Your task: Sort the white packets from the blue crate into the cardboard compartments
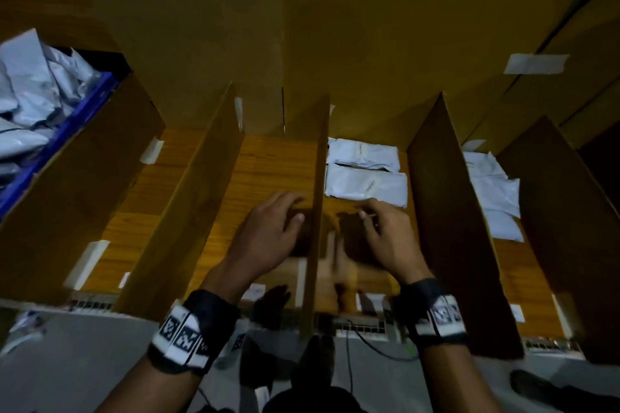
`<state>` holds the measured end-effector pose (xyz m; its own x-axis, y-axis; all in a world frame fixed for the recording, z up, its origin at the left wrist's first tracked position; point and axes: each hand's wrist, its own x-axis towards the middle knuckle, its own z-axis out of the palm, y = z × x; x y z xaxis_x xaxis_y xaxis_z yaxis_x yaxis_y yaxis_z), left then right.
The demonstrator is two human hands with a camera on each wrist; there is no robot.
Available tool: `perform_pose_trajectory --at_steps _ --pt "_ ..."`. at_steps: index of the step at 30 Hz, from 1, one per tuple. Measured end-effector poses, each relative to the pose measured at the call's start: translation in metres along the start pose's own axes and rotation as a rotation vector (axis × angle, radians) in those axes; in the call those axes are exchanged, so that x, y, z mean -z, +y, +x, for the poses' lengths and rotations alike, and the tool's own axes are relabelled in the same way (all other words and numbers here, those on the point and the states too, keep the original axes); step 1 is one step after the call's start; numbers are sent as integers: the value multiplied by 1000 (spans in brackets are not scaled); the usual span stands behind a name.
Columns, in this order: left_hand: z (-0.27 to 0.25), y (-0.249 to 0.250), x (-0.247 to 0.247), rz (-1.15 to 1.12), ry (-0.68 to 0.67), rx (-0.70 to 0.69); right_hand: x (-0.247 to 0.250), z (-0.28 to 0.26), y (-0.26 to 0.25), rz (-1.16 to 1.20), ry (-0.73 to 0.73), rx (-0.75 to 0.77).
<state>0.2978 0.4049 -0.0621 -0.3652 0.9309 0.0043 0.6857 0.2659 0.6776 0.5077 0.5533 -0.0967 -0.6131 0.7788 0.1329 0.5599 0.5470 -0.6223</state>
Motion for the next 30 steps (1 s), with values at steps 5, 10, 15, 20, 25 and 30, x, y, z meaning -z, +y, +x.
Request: perform_pose_trajectory --at_steps 5,10,15,20,25,30 --pt "-105 -48 24 -63 -71 1 15 -107 -90 20 -38 -27" --pt "-204 -93 57 -93 -51 -8 -8 -169 -173 58 -30 6" --pt "-278 -141 121 -88 77 76 -93 -173 -252 69 -167 166" --pt "-334 -215 194 10 341 221 -183 -144 -351 158 -276 433" --pt "-365 -300 270 145 435 384 -286 -96 -447 112 -364 638" --pt "-351 -376 341 188 447 433 -385 -49 -514 65 -258 622"
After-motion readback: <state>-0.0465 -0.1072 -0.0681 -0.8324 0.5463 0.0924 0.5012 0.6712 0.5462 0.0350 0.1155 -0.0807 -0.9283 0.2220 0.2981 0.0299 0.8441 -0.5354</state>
